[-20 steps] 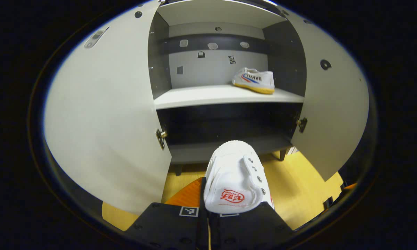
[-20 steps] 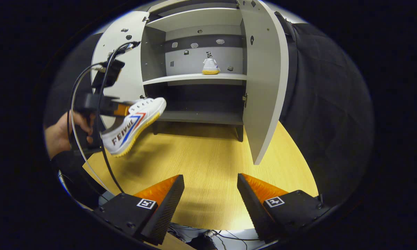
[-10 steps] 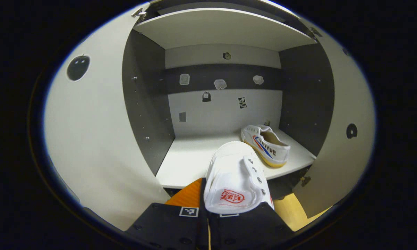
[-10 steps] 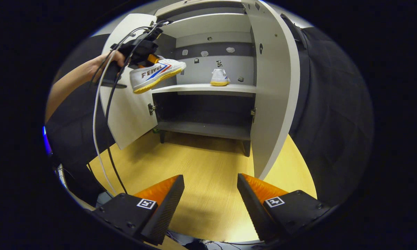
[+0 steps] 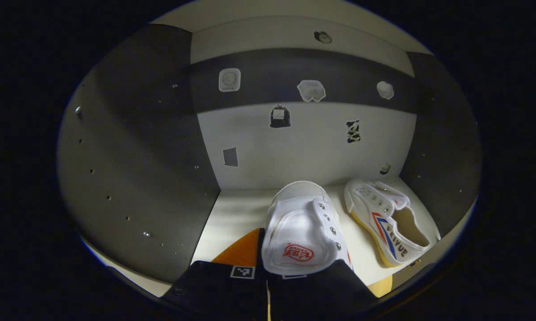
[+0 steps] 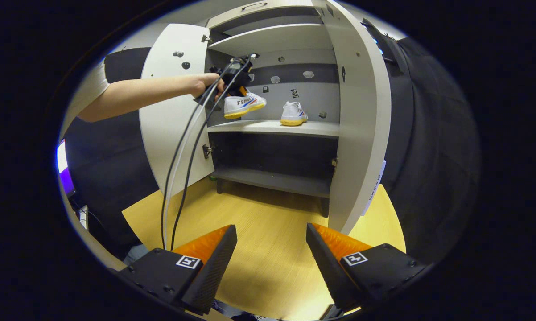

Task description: Grab one shoe with the right hand and put it into the shoe cabinet, grab the other shoe with the left hand and put it into the shoe cabinet; then close the right door with the right hand and the left door with the left hand.

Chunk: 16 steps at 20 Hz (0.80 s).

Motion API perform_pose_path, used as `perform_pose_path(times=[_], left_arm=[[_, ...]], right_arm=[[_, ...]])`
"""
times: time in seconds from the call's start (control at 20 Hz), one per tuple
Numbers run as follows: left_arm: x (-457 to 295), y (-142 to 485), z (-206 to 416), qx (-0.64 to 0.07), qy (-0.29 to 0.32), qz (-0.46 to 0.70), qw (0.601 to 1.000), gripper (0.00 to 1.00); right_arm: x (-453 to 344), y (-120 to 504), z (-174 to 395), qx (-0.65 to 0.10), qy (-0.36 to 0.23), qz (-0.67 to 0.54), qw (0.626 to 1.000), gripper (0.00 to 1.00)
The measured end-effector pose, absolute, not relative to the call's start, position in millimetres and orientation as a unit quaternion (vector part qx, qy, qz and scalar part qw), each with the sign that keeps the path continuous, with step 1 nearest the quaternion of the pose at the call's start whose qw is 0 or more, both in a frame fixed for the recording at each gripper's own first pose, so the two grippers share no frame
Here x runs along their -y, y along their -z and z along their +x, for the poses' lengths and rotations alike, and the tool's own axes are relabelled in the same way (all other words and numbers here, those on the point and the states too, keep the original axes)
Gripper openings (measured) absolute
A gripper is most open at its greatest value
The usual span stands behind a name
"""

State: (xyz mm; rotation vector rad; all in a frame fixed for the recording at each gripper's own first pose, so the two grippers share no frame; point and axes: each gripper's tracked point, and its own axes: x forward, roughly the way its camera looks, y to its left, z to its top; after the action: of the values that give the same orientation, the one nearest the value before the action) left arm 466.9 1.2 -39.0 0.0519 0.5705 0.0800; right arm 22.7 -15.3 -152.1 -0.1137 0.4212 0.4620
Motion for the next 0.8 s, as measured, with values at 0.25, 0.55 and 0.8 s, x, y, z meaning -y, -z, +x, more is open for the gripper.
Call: perform_pose_path(times=[0.25, 0.55, 0.8], left_arm=[[-3, 71, 500, -0.337, -0.052, 0.052, 0.939, 0.07], [6, 72, 497, -0.343, -0.049, 0.057, 0.936, 0.16], [17, 26, 454, -0.282, -0.017, 0.047, 0.958, 0.59]], right_arm=[[24, 140, 29, -0.188, -0.208, -0.054, 0.958, 0.99], [22, 140, 29, -0.191, -0.200, -0.041, 0.960, 0.99], [19, 125, 23, -0.173, -0.187, -0.040, 0.966, 0.99]])
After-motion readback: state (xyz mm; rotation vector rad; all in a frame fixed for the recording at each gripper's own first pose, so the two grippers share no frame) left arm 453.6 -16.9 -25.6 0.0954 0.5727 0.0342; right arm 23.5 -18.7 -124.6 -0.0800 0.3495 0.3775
